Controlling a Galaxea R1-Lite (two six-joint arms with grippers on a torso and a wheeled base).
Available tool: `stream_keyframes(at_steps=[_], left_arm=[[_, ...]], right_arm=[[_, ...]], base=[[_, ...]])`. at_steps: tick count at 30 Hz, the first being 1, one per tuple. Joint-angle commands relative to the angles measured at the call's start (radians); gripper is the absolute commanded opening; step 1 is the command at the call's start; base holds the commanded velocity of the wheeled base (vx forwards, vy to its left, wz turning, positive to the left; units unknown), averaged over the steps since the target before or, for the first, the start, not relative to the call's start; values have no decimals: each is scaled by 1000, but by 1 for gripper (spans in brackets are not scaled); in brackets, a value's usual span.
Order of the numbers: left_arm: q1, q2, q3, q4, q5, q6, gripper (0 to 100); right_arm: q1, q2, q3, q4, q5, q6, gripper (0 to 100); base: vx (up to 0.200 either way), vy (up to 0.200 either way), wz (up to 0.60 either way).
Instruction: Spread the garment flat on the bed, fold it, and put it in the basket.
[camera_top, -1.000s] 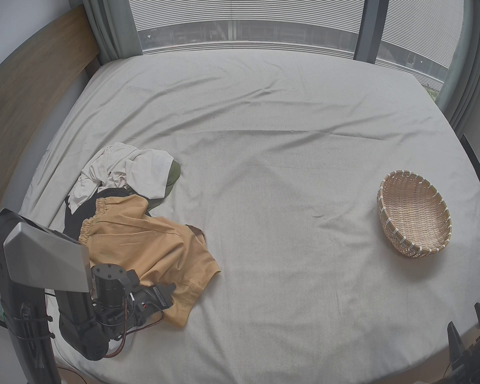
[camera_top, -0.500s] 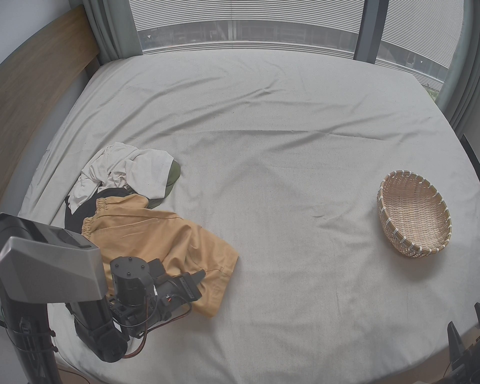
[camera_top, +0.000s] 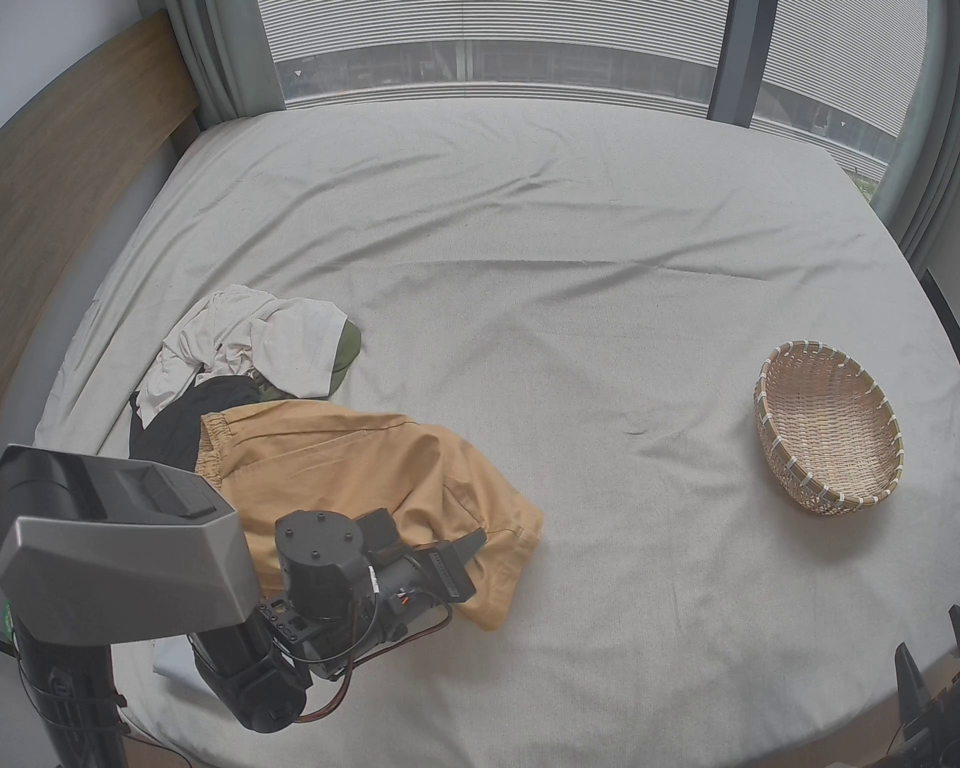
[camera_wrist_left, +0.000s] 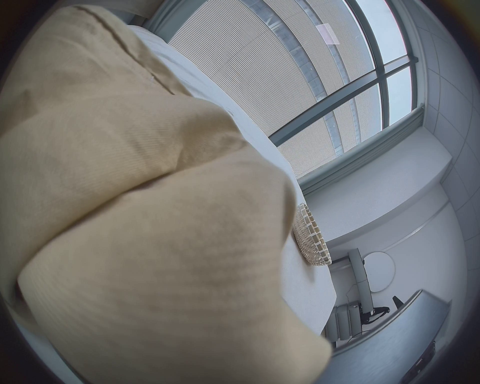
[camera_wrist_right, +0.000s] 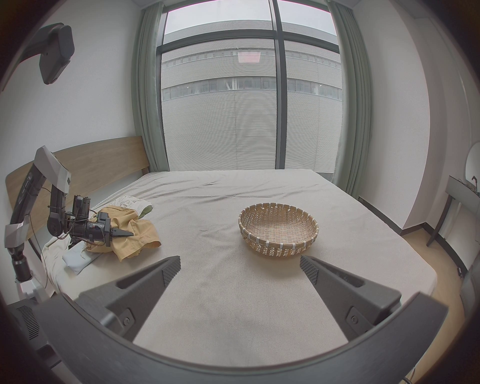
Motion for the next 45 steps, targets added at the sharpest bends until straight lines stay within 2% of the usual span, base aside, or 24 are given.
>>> stream_keyframes(at_steps=[1, 13, 21, 33, 43, 44, 45], left_arm=[[-43, 12, -69, 37, -2, 0, 0], [-144, 28, -200, 75, -5, -28, 0], [-193, 32, -332, 198, -14, -75, 0], [-244, 80, -435, 226, -16, -86, 0], [-239, 123, -471, 230, -14, -84, 0], [-239, 123, -471, 230, -14, -84, 100], [-241, 121, -462, 226, -14, -84, 100]], right_arm=[[0, -7, 18, 0, 0, 0, 100], [0, -7, 18, 0, 2, 0, 100], [0, -7, 18, 0, 0, 1, 100], [0, -7, 18, 0, 0, 1, 100], [0, -7, 18, 0, 0, 1, 100], [0, -7, 18, 0, 0, 1, 100], [0, -7, 18, 0, 0, 1, 100]], base=[[0, 0, 0], [0, 0, 0], [0, 0, 0], [0, 0, 0], [0, 0, 0], [0, 0, 0], [0, 0, 0]])
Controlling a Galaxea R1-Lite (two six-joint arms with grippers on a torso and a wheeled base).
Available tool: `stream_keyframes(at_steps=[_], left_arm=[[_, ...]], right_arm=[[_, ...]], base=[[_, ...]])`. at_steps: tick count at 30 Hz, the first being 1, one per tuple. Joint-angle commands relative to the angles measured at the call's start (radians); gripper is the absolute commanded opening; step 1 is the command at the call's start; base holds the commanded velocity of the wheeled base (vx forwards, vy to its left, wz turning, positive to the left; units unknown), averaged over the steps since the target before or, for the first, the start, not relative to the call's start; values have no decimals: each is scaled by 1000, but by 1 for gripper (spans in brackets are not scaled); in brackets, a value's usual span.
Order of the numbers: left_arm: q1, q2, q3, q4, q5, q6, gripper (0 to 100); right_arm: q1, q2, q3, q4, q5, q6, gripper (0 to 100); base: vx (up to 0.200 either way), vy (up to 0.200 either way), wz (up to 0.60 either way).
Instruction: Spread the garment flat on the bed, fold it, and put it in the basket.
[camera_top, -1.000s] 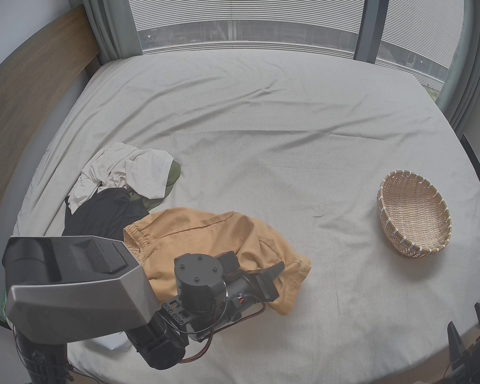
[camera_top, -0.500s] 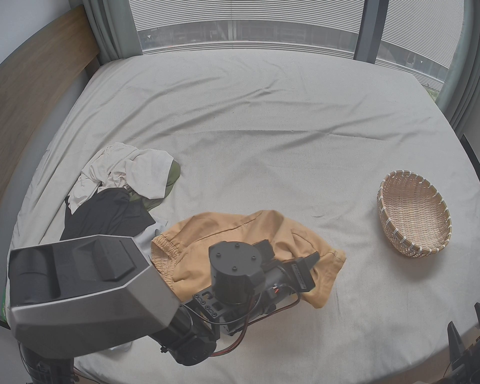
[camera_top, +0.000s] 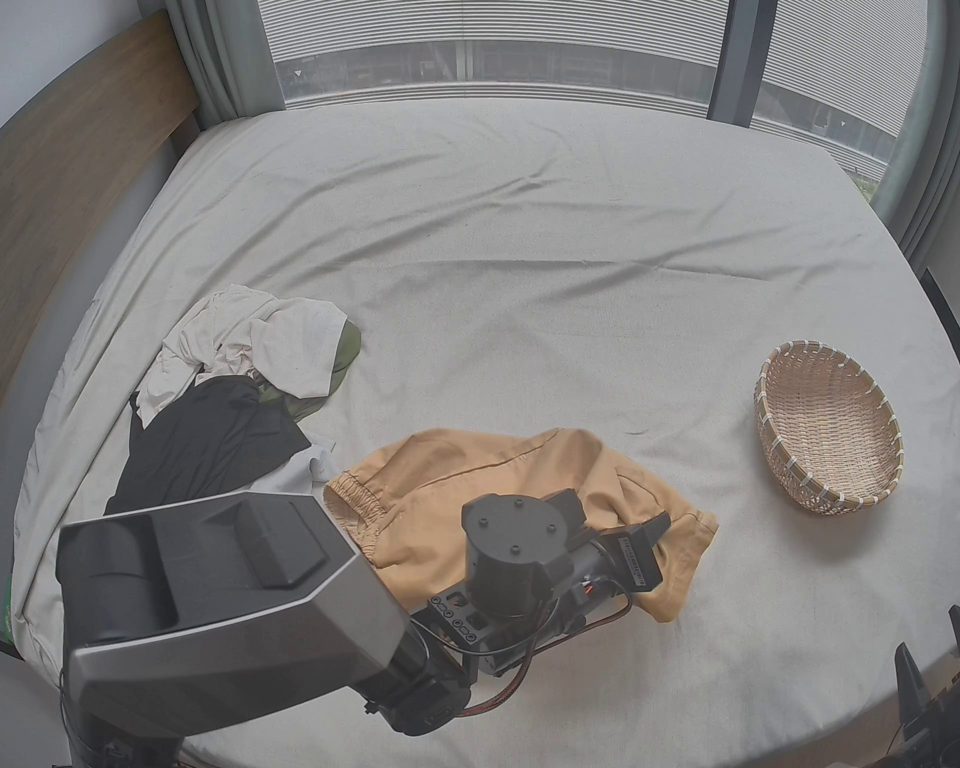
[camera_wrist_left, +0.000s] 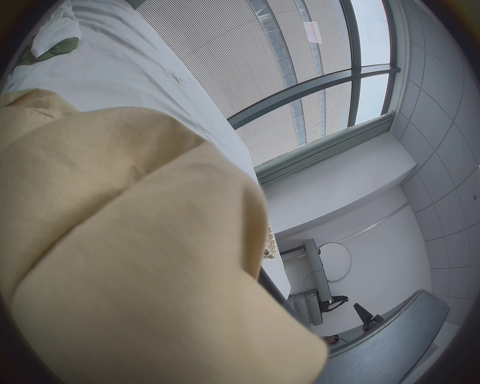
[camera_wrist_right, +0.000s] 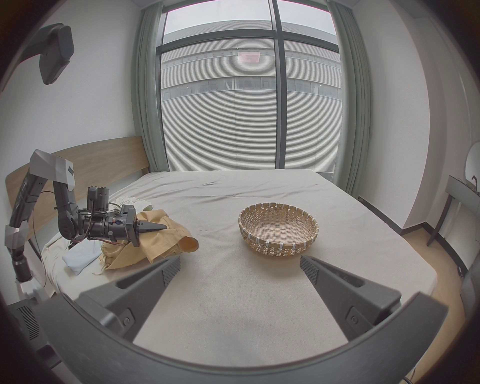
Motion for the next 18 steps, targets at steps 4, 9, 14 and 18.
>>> stream_keyframes(at_steps=[4, 9, 14, 18], left_arm=[[-24, 0, 59, -4, 3, 0, 100], [-50, 5, 212, -58, 10, 5, 100], [-52, -5, 381, -210, 13, 8, 100], [-50, -55, 490, -251, 22, 8, 100]], right_arm=[[0, -7, 18, -1, 0, 0, 100], [0, -7, 18, -1, 0, 0, 100], [0, -7, 18, -1, 0, 0, 100], [0, -7, 18, -1, 0, 0, 100]], base=[[0, 0, 0], [0, 0, 0], [0, 0, 0], [0, 0, 0]])
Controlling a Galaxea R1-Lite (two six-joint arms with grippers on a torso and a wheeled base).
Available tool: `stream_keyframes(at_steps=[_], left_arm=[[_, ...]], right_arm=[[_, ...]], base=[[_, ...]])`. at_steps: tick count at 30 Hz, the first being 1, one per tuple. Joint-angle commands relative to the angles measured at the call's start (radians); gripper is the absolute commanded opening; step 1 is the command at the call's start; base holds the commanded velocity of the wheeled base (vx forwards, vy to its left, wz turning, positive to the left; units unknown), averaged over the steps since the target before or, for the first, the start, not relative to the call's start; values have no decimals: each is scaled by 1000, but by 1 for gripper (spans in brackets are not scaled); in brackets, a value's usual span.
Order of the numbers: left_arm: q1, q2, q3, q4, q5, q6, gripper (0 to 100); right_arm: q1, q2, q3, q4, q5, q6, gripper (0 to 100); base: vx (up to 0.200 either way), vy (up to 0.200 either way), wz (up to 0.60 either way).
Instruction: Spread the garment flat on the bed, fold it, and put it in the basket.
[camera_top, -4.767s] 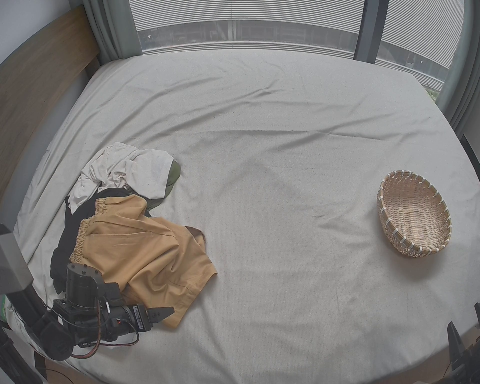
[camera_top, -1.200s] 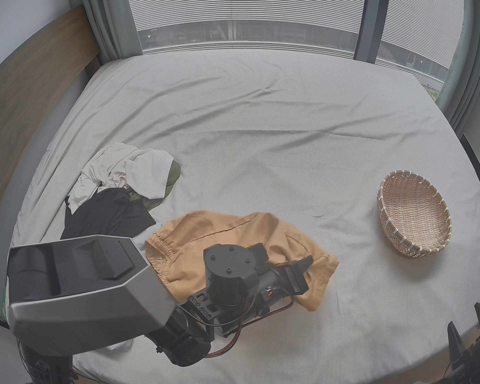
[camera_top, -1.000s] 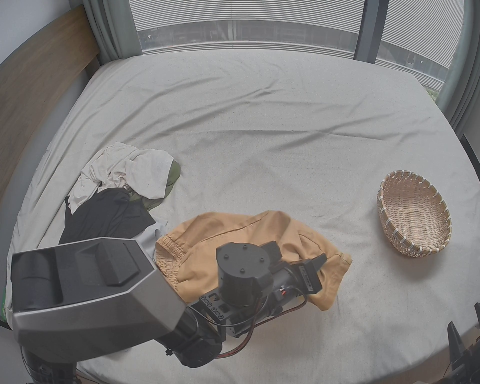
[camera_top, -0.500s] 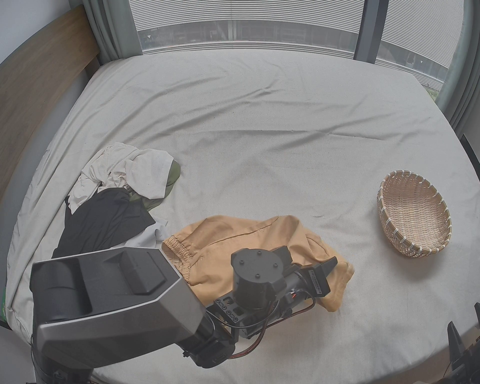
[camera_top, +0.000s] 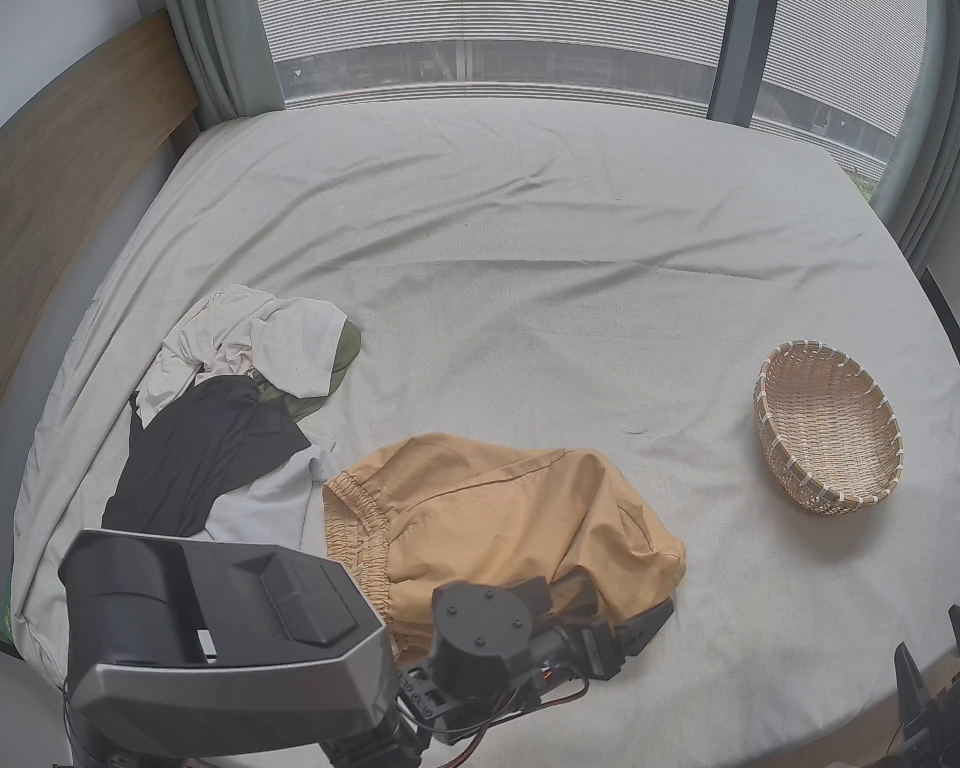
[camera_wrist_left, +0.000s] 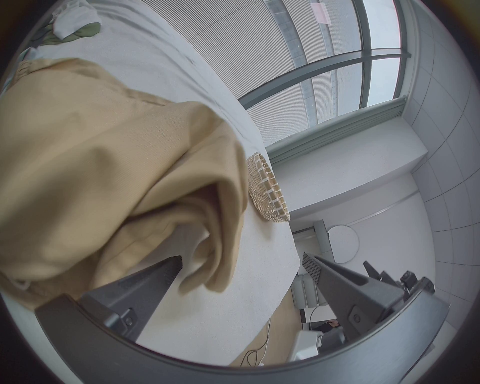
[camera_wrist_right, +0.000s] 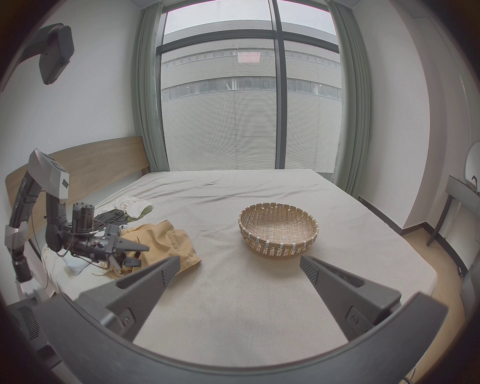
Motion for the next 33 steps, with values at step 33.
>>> stream_keyframes(at_steps=[33], left_arm=[[537, -418, 615, -97, -120, 138, 100]], right_arm=[[-1, -7, 18, 1, 0, -2, 100]], base=[[0, 0, 0]])
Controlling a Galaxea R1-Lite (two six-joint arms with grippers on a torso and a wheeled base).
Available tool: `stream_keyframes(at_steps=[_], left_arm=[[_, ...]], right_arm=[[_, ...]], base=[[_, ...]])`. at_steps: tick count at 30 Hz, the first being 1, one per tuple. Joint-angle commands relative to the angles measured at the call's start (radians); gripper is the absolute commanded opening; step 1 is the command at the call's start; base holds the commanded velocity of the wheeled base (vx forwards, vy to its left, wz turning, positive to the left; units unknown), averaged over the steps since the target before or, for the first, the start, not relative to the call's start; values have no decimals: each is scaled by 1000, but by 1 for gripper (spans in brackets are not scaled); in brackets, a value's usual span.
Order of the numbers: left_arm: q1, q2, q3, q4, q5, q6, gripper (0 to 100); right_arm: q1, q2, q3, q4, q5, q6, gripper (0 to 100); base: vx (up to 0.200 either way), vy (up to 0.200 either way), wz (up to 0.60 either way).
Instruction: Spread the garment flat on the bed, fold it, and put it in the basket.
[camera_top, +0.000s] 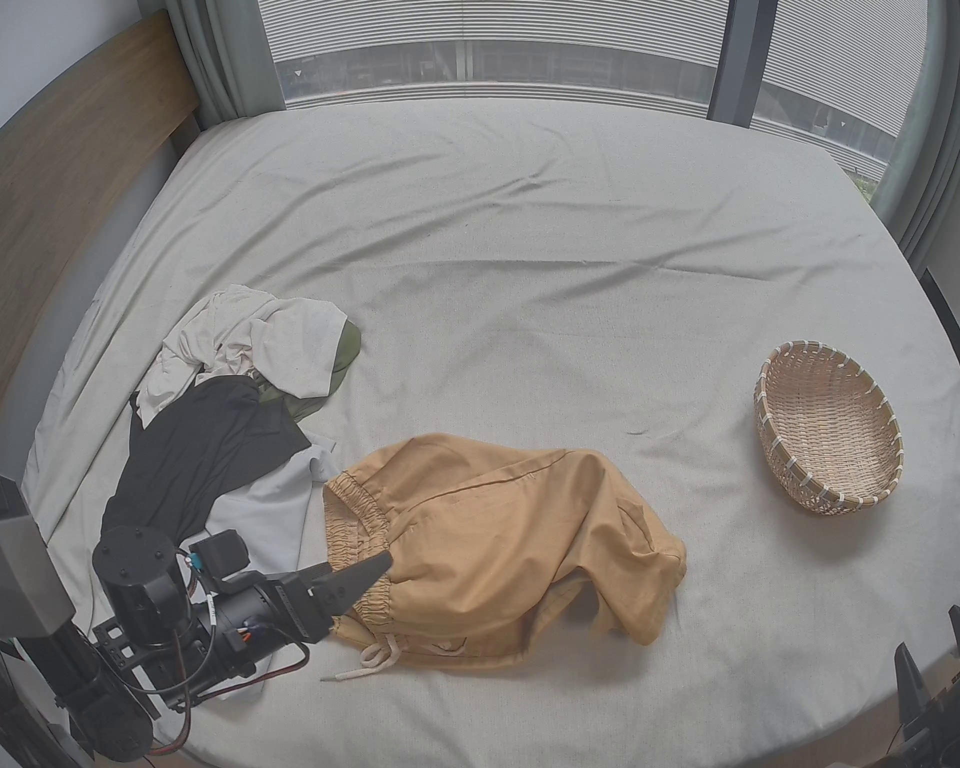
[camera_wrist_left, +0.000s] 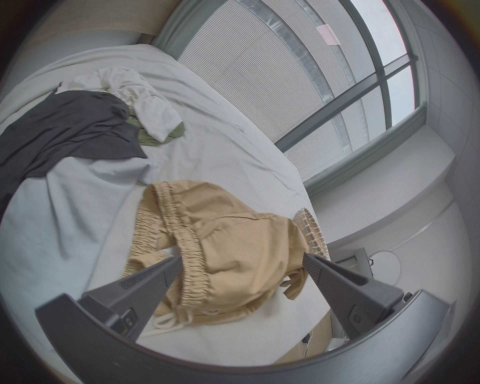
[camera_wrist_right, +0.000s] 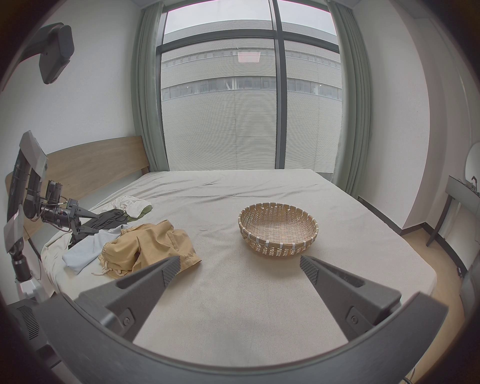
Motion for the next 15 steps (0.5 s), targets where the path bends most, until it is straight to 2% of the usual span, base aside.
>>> stream_keyframes(at_steps=[1, 15], left_arm=[[52, 76, 9, 0, -21, 4, 100], [21, 258, -131, -1, -22, 4, 100]], right_arm=[[0, -7, 18, 0, 1, 0, 100], [0, -7, 18, 0, 1, 0, 100]], base=[[0, 0, 0], [0, 0, 0]])
